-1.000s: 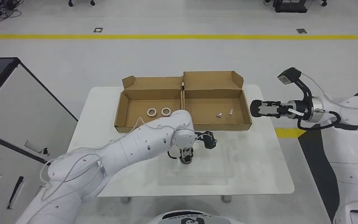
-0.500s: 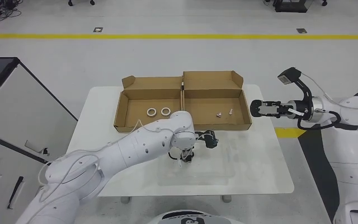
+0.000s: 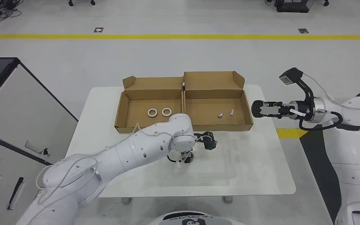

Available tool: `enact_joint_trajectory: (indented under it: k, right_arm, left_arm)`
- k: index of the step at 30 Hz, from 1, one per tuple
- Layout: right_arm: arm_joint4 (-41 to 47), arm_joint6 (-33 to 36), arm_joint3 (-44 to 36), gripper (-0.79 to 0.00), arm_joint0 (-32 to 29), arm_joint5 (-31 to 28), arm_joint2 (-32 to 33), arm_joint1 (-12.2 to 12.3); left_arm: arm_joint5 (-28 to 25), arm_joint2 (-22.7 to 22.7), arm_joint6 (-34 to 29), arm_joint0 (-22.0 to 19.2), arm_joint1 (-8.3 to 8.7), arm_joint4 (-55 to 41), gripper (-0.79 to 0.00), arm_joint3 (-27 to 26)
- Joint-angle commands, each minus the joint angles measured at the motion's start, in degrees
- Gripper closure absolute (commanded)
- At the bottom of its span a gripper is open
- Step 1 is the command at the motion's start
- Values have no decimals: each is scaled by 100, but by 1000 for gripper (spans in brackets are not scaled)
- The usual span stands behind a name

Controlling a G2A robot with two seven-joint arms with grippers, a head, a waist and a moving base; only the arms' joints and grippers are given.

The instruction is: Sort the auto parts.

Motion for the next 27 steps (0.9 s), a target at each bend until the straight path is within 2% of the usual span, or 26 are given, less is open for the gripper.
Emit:
enact_joint_trajectory:
  k: [1, 27]
  right_arm:
    - [0, 0, 0, -785, 0, 0, 0, 0]
    - [0, 0, 0, -785, 0, 0, 0, 0]
  left_arm:
    - [-11, -17, 7, 9, -4, 2, -360, 1]
    - [-126, -123, -133, 27, -136, -5, -351, 203]
